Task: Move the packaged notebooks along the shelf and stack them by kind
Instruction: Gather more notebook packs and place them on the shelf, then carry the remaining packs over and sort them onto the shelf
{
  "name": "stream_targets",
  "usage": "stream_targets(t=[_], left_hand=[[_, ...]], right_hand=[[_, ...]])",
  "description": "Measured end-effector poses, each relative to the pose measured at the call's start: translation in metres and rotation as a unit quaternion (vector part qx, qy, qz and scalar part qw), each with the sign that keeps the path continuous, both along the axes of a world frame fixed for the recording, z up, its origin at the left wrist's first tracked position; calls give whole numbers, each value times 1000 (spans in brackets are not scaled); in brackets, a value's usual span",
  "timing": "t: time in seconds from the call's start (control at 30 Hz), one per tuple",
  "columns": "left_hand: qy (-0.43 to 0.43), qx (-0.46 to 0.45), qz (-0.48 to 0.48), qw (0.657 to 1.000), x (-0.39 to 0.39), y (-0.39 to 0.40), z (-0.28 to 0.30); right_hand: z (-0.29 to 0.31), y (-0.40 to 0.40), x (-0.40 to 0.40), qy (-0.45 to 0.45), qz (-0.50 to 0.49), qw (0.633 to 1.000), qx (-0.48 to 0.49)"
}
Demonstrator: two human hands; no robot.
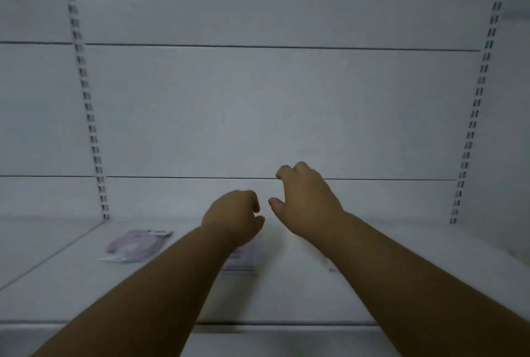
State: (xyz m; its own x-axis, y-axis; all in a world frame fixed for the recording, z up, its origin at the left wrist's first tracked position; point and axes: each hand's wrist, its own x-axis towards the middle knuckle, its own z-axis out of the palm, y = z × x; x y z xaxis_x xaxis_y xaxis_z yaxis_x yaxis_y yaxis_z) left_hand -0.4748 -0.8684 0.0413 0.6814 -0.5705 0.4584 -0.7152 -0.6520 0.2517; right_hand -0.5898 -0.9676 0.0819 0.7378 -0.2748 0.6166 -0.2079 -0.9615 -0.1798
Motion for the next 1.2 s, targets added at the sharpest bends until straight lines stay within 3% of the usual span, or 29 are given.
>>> stream_targets(t=[0.37,0.53,0.8,1.2], left_hand=[[-28,-6,234,972,30,434,-27],[3,-2,301,954,51,579,-24],[-19,-10,321,947,157,677,-35],[26,-11,294,955,346,760,-35]], right_hand=[[24,351,141,24,191,981,-36],[21,483,199,45,251,967,-16],[8,598,328,49,277,959,-27],[-13,678,488,117,239,964,-9]])
